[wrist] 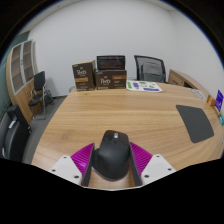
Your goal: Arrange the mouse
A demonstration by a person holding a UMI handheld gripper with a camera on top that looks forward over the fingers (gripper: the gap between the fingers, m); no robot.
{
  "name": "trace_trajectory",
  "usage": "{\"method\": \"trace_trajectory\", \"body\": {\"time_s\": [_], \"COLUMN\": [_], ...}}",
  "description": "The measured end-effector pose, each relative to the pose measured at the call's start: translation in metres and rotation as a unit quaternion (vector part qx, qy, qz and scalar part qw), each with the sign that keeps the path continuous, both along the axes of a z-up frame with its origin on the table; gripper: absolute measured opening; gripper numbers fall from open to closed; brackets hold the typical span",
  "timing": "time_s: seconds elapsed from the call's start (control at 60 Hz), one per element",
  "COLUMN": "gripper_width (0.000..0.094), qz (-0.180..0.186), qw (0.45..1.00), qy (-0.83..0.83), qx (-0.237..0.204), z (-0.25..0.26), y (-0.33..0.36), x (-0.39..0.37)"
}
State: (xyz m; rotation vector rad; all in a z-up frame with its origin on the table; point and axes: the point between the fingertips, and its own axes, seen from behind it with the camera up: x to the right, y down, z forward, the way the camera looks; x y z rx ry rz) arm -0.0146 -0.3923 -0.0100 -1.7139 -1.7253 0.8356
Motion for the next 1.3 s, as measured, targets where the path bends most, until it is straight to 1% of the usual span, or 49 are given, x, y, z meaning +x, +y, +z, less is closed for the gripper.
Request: {"method": "trace_trajectory", "body": {"time_s": [0.05, 0.083, 0.117, 0.15, 0.167, 0.2, 0.25, 0.317, 0.5, 0.533, 0.583, 0.633, 0.667, 0.733, 0.85, 0.9, 1.017, 1.083, 1.15, 1.217, 1.3], "gripper_width": [0.057, 0.0529, 0.0512, 0.041, 0.0395, 0.0393, 0.0392, 0.0378, 0.0369, 0.0369, 0.0369, 0.037, 0.037, 0.0371, 0.0371, 0.0371, 0.037, 0.0371, 0.0369, 0.0369, 0.0369], "qz": [0.007, 0.005, 0.007, 0.003, -0.001, -0.003, 0.005, 0.008, 0.006, 0.002, 0.007, 0.006, 0.01, 0.006, -0.004, -0.016, -0.041, -0.057, -0.066, -0.078, -0.092], "qw": [1.0, 1.0, 1.0, 1.0, 1.0, 1.0, 1.0, 1.0, 0.999, 0.999, 0.999, 0.999, 0.999, 0.999, 0.999, 0.998, 0.997, 0.996, 0.996, 0.995, 0.995], "qy": [-0.003, -0.006, -0.008, 0.0, -0.002, -0.007, -0.007, -0.013, -0.029, -0.028, -0.029, -0.027, -0.024, -0.009, 0.022, 0.035, 0.06, 0.064, 0.059, 0.051, 0.034], "qx": [-0.007, -0.013, -0.013, -0.013, -0.015, -0.015, -0.003, -0.003, -0.019, -0.022, -0.025, -0.036, -0.037, -0.044, -0.048, -0.05, -0.019, -0.009, 0.009, 0.025, 0.027], "z": [0.001, 0.002, 0.003, 0.007, 0.006, 0.006, 0.006, 0.007, 0.016, 0.023, 0.036, 0.054, 0.068, 0.098, 0.153, 0.173, 0.203, 0.203, 0.191, 0.171, 0.137], "y": [-0.004, -0.005, -0.007, -0.005, -0.005, -0.005, -0.005, -0.007, -0.005, -0.002, 0.001, 0.006, 0.011, 0.026, 0.074, 0.104, 0.186, 0.234, 0.278, 0.318, 0.357], "x": [-0.002, -0.002, -0.002, -0.005, -0.005, -0.004, -0.004, -0.001, 0.008, 0.008, 0.008, 0.008, 0.006, -0.004, -0.028, -0.039, -0.068, -0.077, -0.086, -0.091, -0.092]}}
